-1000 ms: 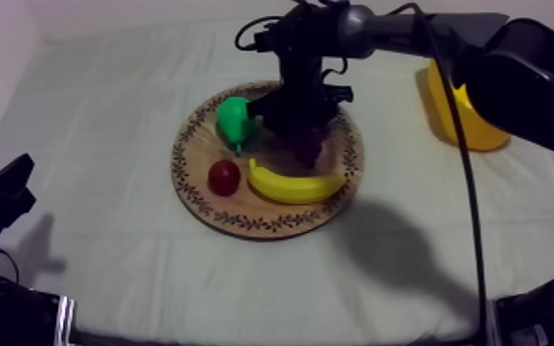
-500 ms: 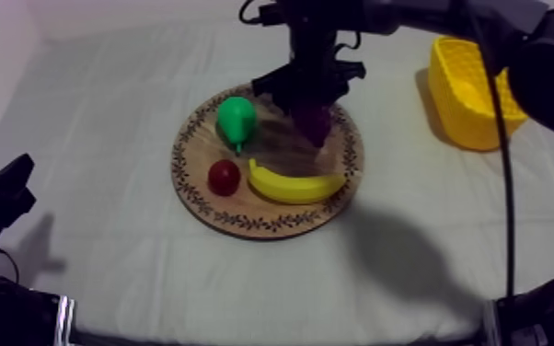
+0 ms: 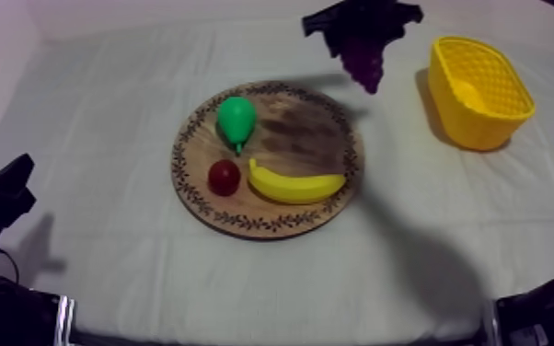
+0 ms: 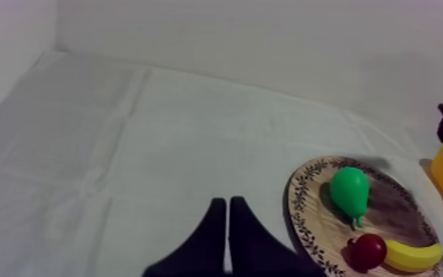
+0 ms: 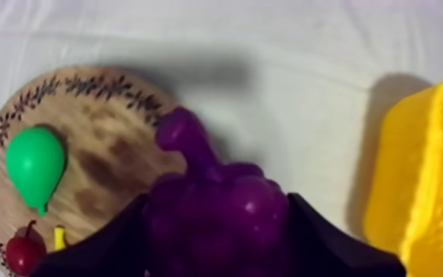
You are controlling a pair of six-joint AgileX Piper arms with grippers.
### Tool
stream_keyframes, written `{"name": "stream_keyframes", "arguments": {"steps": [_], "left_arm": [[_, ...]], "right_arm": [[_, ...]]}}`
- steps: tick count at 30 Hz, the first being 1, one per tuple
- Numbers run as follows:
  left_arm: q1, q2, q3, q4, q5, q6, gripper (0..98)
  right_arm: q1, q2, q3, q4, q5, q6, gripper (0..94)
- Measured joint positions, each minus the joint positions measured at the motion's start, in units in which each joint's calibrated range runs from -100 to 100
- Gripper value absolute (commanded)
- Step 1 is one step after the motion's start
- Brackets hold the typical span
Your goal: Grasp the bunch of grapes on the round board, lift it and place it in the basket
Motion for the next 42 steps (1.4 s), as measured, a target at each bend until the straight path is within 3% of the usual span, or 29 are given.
{"name": "stream_keyframes", "arguments": {"steps": [25, 42], "left_arm": [[0.0, 0.0, 0.0, 0.00, 0.0, 0.0, 0.1], [0.0, 0.0, 0.0, 0.00, 0.0, 0.0, 0.1]], "right_arm": [[13.9, -9.7, 7.4, 2.4, -5.8, 3.4, 26.9], [22.4, -9.1, 13.6, 3.0, -16.7, 4.4, 27.2]]}}
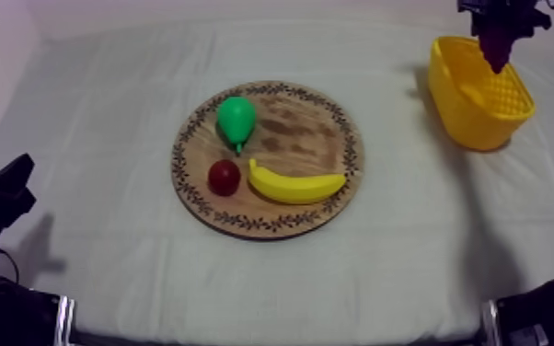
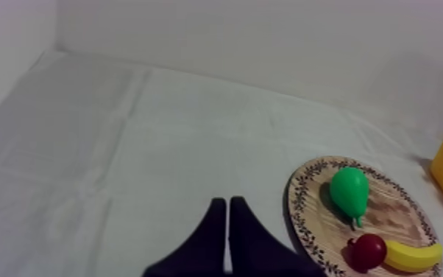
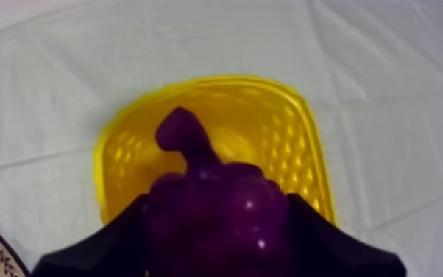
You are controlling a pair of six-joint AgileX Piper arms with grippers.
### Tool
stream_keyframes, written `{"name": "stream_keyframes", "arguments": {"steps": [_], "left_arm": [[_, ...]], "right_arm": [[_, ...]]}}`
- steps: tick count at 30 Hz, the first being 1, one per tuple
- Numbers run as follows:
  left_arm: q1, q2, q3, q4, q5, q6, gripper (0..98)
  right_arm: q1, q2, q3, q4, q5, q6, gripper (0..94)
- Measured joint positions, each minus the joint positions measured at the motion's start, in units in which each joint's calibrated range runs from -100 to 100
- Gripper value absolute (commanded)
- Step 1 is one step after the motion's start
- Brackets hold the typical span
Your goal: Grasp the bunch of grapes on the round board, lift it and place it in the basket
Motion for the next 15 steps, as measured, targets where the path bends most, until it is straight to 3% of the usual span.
{"name": "stream_keyframes", "arguments": {"steps": [9, 15], "left_arm": [[0.0, 0.0, 0.0, 0.00, 0.0, 0.0, 0.1], [0.0, 0.0, 0.0, 0.00, 0.0, 0.0, 0.1]], "right_arm": [[1.9, 2.1, 6.8, 1.8, -12.6, -1.1, 30.4], [2.9, 4.3, 8.6, 2.0, -18.5, 0.2, 50.9]]}}
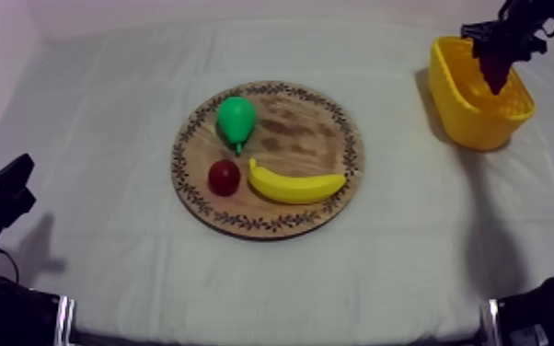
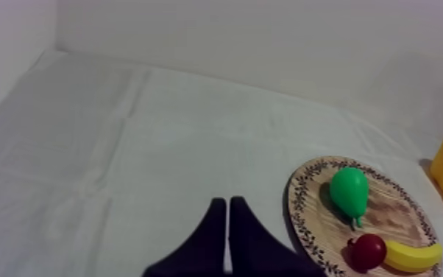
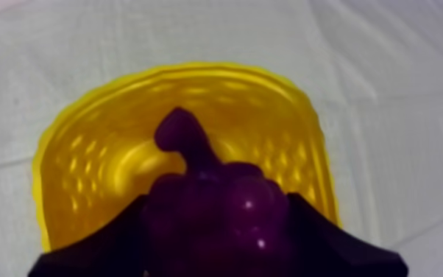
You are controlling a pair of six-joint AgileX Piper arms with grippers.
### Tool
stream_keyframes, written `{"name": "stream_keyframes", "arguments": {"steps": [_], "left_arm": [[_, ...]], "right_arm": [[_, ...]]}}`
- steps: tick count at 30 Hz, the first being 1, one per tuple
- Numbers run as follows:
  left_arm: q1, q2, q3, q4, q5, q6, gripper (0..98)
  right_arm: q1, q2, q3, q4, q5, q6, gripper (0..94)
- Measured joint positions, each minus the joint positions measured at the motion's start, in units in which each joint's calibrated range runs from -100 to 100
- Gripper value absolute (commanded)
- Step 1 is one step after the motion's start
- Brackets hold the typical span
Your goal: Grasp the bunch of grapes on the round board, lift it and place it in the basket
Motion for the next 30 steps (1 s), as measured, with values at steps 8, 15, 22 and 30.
{"name": "stream_keyframes", "arguments": {"steps": [8, 15, 22, 30], "left_arm": [[0.0, 0.0, 0.0, 0.00, 0.0, 0.0, 0.1], [0.0, 0.0, 0.0, 0.00, 0.0, 0.0, 0.1], [0.0, 0.0, 0.0, 0.00, 0.0, 0.0, 0.1], [0.0, 0.0, 0.0, 0.00, 0.0, 0.0, 0.1]], "right_arm": [[0.6, 1.6, -0.5, -1.1, -2.8, 2.3, 67.7], [0.4, 0.7, 0.2, -1.5, -3.6, 2.8, 66.7], [-0.2, -4.3, 3.8, -0.8, -4.0, 1.9, 61.2], [-0.6, -13.6, 12.0, 0.3, -6.4, 1.0, 54.7]]}}
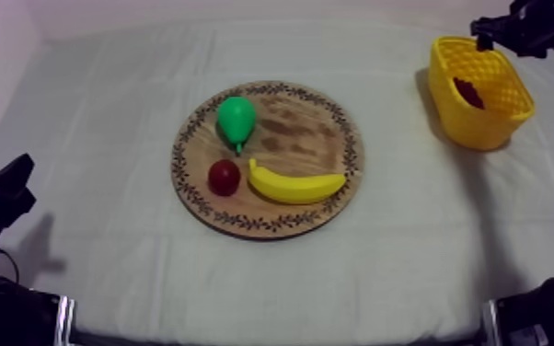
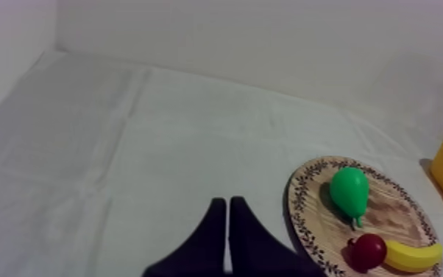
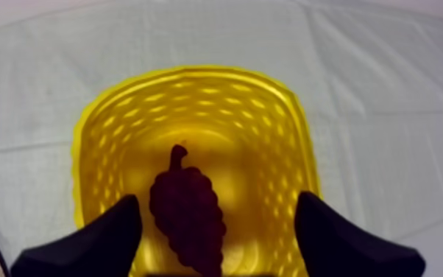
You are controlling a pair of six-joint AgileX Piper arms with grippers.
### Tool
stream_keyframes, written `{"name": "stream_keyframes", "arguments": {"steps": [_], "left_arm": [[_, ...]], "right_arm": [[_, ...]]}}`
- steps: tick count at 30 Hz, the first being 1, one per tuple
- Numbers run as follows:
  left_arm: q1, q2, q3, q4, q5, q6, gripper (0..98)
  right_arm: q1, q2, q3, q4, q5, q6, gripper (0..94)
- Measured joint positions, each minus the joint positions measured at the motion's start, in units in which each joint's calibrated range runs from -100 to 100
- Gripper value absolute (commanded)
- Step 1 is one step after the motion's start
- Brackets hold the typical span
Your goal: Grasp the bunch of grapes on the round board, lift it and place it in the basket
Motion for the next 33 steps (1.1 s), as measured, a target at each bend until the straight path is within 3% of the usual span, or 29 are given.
{"name": "stream_keyframes", "arguments": {"steps": [15, 19, 30, 33], "left_arm": [[0.0, 0.0, 0.0, 0.00, 0.0, 0.0, 0.1], [0.0, 0.0, 0.0, 0.00, 0.0, 0.0, 0.1], [0.0, 0.0, 0.0, 0.00, 0.0, 0.0, 0.1], [0.0, 0.0, 0.0, 0.00, 0.0, 0.0, 0.1]], "right_arm": [[1.0, -20.9, 22.9, 8.8, -9.7, -8.0, 42.5], [1.3, -28.1, 29.2, 8.1, -12.1, -8.7, 40.1], [1.0, -48.2, 46.1, 5.8, -15.4, -6.0, 37.3], [0.8, -54.0, 50.9, 4.0, -16.0, -4.5, 36.4]]}}
